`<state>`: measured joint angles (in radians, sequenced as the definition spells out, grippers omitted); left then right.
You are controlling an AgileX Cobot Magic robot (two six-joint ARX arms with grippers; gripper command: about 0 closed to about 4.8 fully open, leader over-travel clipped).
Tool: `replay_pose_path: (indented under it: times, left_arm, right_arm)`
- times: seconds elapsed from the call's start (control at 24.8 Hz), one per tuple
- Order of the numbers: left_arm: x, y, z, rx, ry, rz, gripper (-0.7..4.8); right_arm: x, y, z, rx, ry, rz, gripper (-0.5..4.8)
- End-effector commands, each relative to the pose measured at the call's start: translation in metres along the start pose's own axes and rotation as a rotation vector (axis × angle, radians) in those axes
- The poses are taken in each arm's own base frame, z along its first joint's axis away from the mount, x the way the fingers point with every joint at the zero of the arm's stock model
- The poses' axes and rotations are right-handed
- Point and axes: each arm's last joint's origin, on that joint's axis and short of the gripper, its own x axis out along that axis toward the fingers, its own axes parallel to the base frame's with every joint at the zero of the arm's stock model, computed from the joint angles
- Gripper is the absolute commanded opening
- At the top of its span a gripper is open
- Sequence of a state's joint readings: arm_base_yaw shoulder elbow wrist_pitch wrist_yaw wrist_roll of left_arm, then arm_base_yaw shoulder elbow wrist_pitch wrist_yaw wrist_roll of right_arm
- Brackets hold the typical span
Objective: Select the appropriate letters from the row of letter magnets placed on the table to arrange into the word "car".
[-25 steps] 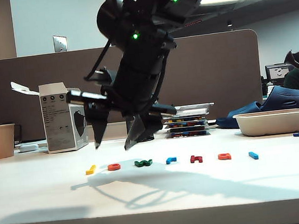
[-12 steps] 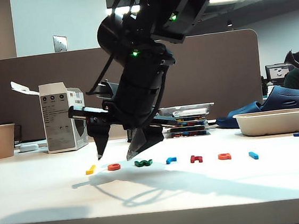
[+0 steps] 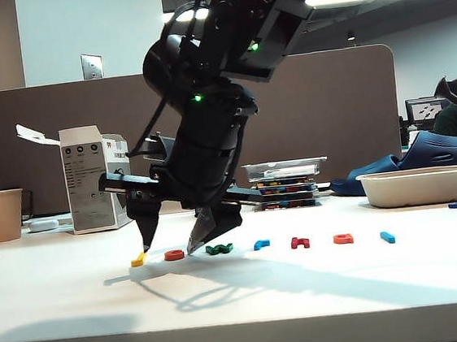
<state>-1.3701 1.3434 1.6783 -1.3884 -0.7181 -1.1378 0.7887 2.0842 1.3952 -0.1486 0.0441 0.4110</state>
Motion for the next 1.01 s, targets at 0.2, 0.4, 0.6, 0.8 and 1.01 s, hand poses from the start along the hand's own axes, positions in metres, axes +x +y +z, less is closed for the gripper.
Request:
replay_pose_path:
  times: [0.2, 0.4, 0.6, 0.8, 1.01]
  left_arm:
    - [-0.001, 0.001, 0.001, -0.004, -0.005, -0.003, -0.06]
    - [-0.001, 0.001, 0.001, -0.004, -0.005, -0.003, -0.05]
    - [-0.001, 0.001, 0.001, -0.004, -0.005, -0.003, -0.06]
    - [-0.001, 0.001, 0.001, -0.004, -0.005, -0.003, -0.05]
    - [-0.001, 0.001, 0.001, -0.004, -0.005, -0.003, -0.06]
  right_arm:
    - [0.0, 0.001, 0.0, 0.002, 0.018, -0.026, 2.63]
    - [0.001, 0.001, -0.001, 0.001, 0.022, -0.035, 2.63]
    - [0.003, 0.001, -0.005, -0.003, 0.046, -0.05, 2.61]
    - [0.004, 0.005, -0.011, -0.015, 0.075, -0.067, 2.6]
    - [0.006, 0.008, -0.014, -0.026, 0.075, -0.078, 2.12]
